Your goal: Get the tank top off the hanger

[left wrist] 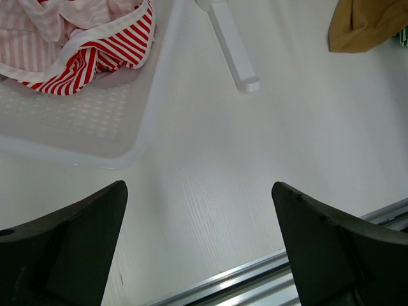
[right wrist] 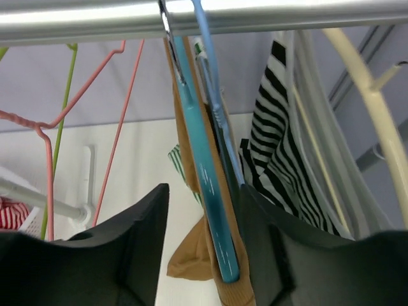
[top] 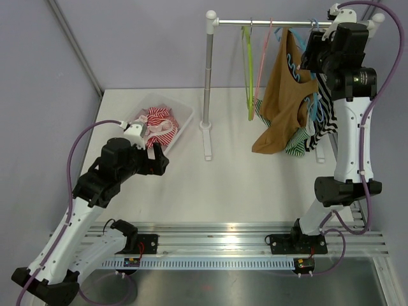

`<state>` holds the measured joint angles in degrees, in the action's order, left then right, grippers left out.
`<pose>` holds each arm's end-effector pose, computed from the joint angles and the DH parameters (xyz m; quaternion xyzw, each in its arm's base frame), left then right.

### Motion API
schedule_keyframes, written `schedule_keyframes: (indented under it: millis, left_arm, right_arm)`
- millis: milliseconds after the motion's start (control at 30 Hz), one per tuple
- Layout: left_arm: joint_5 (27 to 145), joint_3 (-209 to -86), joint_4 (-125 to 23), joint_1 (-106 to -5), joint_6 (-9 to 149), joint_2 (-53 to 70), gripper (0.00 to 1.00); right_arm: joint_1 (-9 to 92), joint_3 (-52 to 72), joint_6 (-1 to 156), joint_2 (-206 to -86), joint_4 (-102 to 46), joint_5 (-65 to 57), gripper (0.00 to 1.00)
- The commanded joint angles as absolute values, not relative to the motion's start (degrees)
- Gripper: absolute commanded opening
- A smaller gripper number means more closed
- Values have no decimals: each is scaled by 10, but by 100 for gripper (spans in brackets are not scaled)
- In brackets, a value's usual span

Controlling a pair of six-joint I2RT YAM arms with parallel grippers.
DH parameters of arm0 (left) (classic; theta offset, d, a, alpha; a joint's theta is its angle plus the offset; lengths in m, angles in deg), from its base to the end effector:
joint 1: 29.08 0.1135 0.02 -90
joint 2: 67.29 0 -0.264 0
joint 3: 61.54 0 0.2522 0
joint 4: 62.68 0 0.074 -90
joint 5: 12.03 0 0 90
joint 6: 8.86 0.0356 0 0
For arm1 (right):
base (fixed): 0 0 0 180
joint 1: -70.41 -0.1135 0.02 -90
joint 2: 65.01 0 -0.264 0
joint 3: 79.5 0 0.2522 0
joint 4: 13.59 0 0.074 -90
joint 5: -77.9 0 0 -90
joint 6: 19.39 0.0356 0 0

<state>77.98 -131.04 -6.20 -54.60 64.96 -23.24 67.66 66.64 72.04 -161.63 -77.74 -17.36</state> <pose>0.1371 -0.0654 0.3489 0.0709 0.8676 -0.1753 0.4599 0.3198 0.0121 0.5399 0.0189 0.7908 -0.0140 0.6116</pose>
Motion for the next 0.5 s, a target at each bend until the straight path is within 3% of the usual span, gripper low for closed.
schedule_keyframes:
  millis: [0,467]
  left_arm:
    - [798,-1306,-114,-548,667,-237,99]
    - [800,-1295,-116,-548,676,-228,99]
  right_arm:
    - [685,727,693,-1655,-842,-90,53]
    - [685,714,717,-1684,-839,-43,28]
